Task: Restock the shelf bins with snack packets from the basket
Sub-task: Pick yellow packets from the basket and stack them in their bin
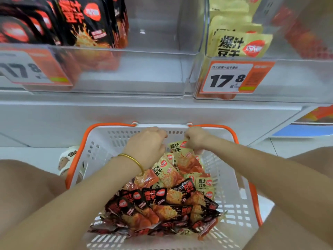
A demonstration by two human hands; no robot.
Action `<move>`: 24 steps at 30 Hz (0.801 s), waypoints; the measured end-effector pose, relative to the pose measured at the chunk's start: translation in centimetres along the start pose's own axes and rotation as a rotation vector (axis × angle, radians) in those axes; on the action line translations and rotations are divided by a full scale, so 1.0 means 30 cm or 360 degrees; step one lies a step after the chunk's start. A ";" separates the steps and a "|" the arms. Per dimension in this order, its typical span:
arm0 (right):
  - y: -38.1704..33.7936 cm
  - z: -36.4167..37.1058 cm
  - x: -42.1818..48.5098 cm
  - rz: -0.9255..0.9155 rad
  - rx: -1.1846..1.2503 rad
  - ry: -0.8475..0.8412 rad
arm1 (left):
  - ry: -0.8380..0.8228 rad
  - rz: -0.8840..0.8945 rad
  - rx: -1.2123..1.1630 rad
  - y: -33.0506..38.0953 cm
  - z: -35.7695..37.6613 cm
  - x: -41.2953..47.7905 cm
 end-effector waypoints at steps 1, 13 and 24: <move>-0.010 -0.054 -0.051 -0.0074 0.0038 -0.0007 | -0.0032 -0.0009 -0.0072 0.003 0.000 0.003; 0.073 -0.351 -0.584 -0.0335 0.1411 0.0220 | 0.0401 0.0250 -0.1225 0.254 -0.344 -0.058; 0.444 -0.869 -0.601 -0.0052 0.1698 0.1297 | 0.1019 0.0466 -0.0240 0.456 -0.731 0.110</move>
Point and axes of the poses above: each hand's wrist, its own x-axis towards the middle knuckle, its own z-axis out of the palm, y = z × x, the point moved 5 cm from there along x, towards the middle knuckle, and after that the axes turned 3 degrees about -x, right-handed, at the moved point
